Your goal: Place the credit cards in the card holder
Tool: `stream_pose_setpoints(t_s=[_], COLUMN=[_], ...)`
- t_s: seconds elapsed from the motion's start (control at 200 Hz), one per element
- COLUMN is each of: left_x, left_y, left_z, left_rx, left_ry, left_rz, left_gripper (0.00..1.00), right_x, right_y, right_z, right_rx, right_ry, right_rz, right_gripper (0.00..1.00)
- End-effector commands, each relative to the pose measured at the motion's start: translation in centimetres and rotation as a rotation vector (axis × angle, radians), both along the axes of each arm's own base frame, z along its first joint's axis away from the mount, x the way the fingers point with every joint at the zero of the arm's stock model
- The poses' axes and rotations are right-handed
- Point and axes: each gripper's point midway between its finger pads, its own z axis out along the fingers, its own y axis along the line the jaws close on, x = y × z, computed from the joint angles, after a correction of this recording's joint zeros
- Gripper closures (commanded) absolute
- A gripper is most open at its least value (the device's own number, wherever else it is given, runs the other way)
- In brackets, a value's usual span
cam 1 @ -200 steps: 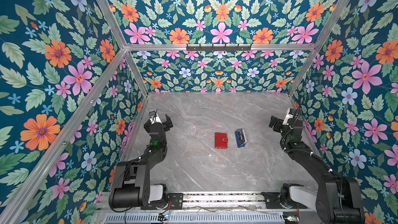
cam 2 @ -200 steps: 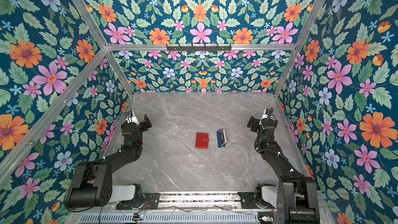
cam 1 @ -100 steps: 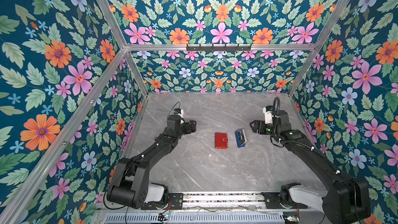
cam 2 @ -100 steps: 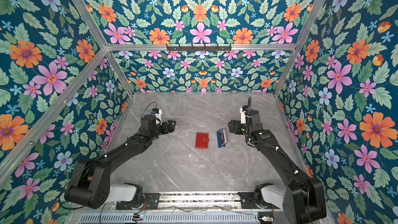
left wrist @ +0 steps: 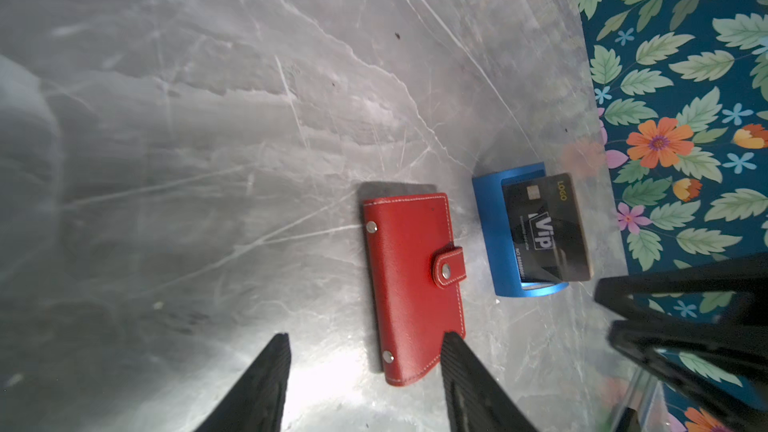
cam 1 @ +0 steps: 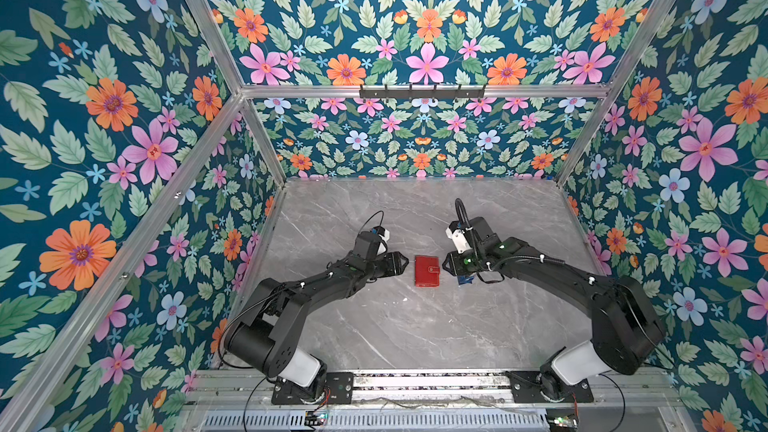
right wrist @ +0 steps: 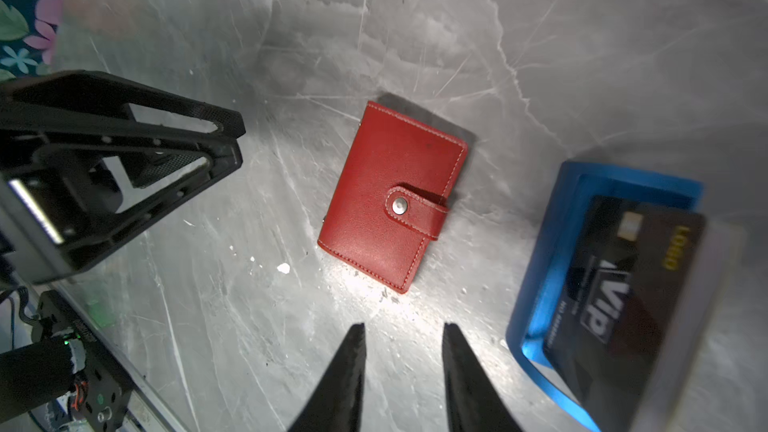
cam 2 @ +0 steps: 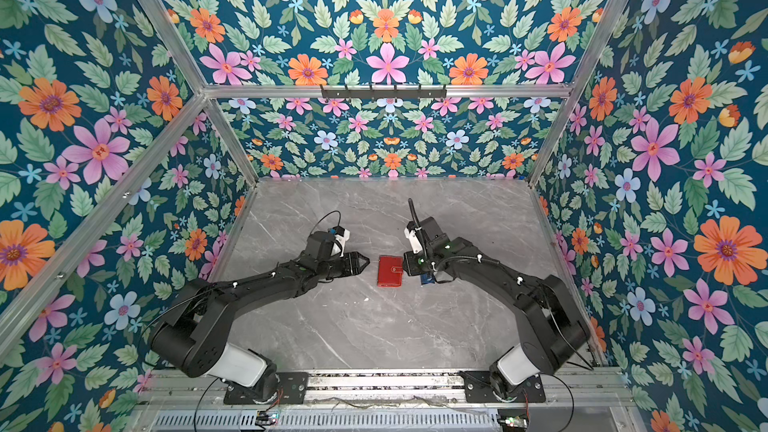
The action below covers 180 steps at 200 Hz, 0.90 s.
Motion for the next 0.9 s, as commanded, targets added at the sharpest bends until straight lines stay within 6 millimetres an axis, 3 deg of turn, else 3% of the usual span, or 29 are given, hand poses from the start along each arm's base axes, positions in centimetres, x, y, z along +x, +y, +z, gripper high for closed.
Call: stream_pose_setpoints(t_s=[0.0, 0.13, 0.175, 0.565, 0.895], left_x=[-0.2, -0.4, -0.3, -0.1, -0.4], left_y=[-1.3, -2.4, -2.6, -3.6, -4.4], left_z=[0.1, -0.5, -0.6, -2.3, -3.5], left_rx=[-0.05, -0.082, -0.096, -0.101, -0.097], left_ry=[0.02, 0.051, 0.057, 0.113, 0.146], left_rz=[-0.012, -0.034, -0.035, -0.043, -0.067], left_gripper=[0.42, 0.45, 0.45, 0.52, 0.57], right_x=[0.4, 1.1, 1.3, 3.0, 3.0], right_y=[0.6, 1.3, 1.4, 1.0, 0.5], right_z=[-0.8, -1.2, -2.8, -6.1, -8.2], right_rx=[0.007, 0.014, -0.011, -0.111, -0.16], right_ry=[0.029, 0.045, 0.077, 0.126, 0.165], right_rz=[-0.027, -0.034, -0.036, -0.105, -0.133], right_gripper=[0.71, 0.75, 0.76, 0.83, 0.84])
